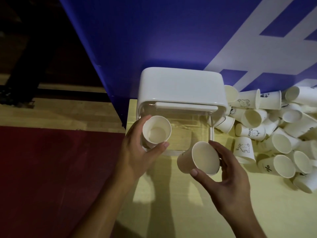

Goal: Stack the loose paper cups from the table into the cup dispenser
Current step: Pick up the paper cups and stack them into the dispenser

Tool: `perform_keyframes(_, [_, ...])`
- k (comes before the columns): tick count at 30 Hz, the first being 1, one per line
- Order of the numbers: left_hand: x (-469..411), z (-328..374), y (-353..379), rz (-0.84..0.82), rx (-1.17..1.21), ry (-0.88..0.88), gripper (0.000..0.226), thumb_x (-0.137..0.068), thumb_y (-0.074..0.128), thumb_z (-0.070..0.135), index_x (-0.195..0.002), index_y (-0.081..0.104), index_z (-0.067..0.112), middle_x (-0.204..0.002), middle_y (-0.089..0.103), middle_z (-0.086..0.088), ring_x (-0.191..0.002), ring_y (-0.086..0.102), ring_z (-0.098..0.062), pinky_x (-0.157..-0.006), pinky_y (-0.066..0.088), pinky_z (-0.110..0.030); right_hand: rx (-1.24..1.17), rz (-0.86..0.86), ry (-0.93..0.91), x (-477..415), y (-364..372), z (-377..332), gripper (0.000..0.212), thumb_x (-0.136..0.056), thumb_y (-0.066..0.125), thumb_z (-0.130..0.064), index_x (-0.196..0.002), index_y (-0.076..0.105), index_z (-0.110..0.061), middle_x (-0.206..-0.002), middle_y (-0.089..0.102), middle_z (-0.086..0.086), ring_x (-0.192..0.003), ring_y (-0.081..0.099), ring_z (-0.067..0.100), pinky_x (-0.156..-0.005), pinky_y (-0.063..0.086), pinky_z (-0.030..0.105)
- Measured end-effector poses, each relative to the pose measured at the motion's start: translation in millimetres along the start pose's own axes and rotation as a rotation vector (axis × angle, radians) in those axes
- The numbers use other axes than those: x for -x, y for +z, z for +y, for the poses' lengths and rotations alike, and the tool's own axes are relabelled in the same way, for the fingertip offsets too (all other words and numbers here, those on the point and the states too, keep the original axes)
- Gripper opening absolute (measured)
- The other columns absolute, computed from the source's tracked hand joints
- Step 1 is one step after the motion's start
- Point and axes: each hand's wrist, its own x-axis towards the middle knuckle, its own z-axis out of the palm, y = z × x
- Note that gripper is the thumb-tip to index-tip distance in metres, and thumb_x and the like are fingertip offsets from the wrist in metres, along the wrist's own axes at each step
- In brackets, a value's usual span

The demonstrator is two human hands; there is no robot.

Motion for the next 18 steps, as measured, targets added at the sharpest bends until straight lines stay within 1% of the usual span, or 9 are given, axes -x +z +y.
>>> perform_keyframes(3, [-5.7, -7.4, 5.7, -0.035, -0.051, -0.033, 0.084, -0.076, 0.089, 0.044, -0.149, 0.050, 0.032, -0.149, 0.054, 0.012, -0.136, 0.048, -0.005, -0.108, 0.044, -0.024, 0.002, 0.009, -0.017, -4.5, 1.8, -2.3, 0.077, -0.052, 0.084, -0.067, -0.123, 0.059, -0.054, -0.129, 0.066, -0.027, -0.114, 0.063, 0.003, -0.089, 0.048, 0.013])
perform_keyframes(6, [-7.4, -10.2, 8.1, -0.045, -0.030, -0.066, 0.080, -0.080, 0.085, 0.046, -0.151, 0.049, 0.035, -0.150, 0.054, 0.012, -0.133, 0.048, -0.001, -0.099, 0.038, -0.005, -0.014, 0.013, -0.039, -10.0, 4.5, -5.7, 0.075, -0.052, 0.085, -0.067, -0.121, 0.058, -0.061, -0.129, 0.066, -0.027, -0.114, 0.064, 0.003, -0.090, 0.049, 0.013])
perform_keyframes(7, [-7.5, -10.6, 8.3, -0.043, -0.019, -0.076, 0.080, -0.081, 0.085, 0.045, -0.151, 0.049, 0.035, -0.149, 0.054, 0.013, -0.132, 0.047, 0.001, -0.096, 0.036, -0.001, -0.015, 0.013, -0.051, -12.0, 5.7, -7.1, 0.075, -0.052, 0.085, -0.067, -0.121, 0.058, -0.063, -0.129, 0.067, -0.026, -0.115, 0.064, 0.003, -0.090, 0.049, 0.013])
perform_keyframes(8, [-7.8, -11.4, 8.5, -0.042, -0.010, -0.081, 0.079, -0.081, 0.085, 0.045, -0.151, 0.049, 0.036, -0.149, 0.055, 0.013, -0.132, 0.048, 0.001, -0.098, 0.038, -0.002, -0.015, 0.014, -0.063, -14.1, 6.6, -8.9, 0.075, -0.052, 0.085, -0.067, -0.122, 0.057, -0.063, -0.129, 0.067, -0.026, -0.116, 0.064, 0.003, -0.090, 0.049, 0.015])
perform_keyframes(11, [-8.9, -13.5, 8.2, -0.054, -0.020, -0.080, 0.082, -0.081, 0.084, 0.048, -0.153, 0.047, 0.037, -0.151, 0.054, 0.013, -0.136, 0.049, -0.003, -0.107, 0.045, -0.022, -0.020, 0.023, -0.102, -21.6, 10.5, -19.5, 0.075, -0.056, 0.085, -0.066, -0.124, 0.057, -0.056, -0.128, 0.066, -0.029, -0.117, 0.064, 0.002, -0.091, 0.049, 0.019])
perform_keyframes(12, [-8.8, -13.3, 8.0, -0.068, -0.023, -0.084, 0.085, -0.081, 0.083, 0.052, -0.154, 0.044, 0.038, -0.154, 0.051, 0.014, -0.138, 0.047, -0.004, -0.107, 0.044, -0.023, -0.017, 0.027, -0.126, -24.9, 12.5, -25.0, 0.073, -0.058, 0.085, -0.065, -0.125, 0.057, -0.054, -0.127, 0.066, -0.029, -0.117, 0.064, 0.002, -0.091, 0.050, 0.020])
perform_keyframes(14, [-7.6, -12.6, 6.8, -0.086, 0.003, -0.092, 0.089, -0.082, 0.078, 0.059, -0.158, 0.037, 0.038, -0.157, 0.047, 0.015, -0.140, 0.046, -0.003, -0.104, 0.040, -0.016, -0.023, 0.032, -0.182, -33.0, 18.9, -35.8, 0.072, -0.062, 0.086, -0.062, -0.127, 0.057, -0.050, -0.126, 0.066, -0.029, -0.118, 0.064, 0.002, -0.093, 0.051, 0.020])
perform_keyframes(16, [-5.3, -11.1, 4.2, -0.072, 0.051, -0.091, 0.083, -0.089, 0.067, 0.064, -0.160, 0.035, 0.037, -0.157, 0.047, 0.015, -0.138, 0.049, -0.001, -0.100, 0.040, -0.009, -0.032, 0.039, -0.230, -41.9, 28.0, -44.9, 0.075, -0.064, 0.087, -0.062, -0.131, 0.057, -0.045, -0.127, 0.066, -0.028, -0.120, 0.064, 0.003, -0.095, 0.052, 0.022])
perform_keyframes(18, [-2.9, -7.3, -0.5, -0.037, 0.097, -0.096, 0.073, -0.092, 0.054, 0.060, -0.158, 0.039, 0.034, -0.156, 0.050, 0.013, -0.133, 0.052, 0.003, -0.096, 0.041, -0.004, -0.006, 0.042, -0.256, -50.3, 38.0, -52.7, 0.083, -0.063, 0.086, -0.064, -0.136, 0.059, -0.037, -0.129, 0.064, -0.026, -0.120, 0.062, 0.000, -0.097, 0.052, 0.022])
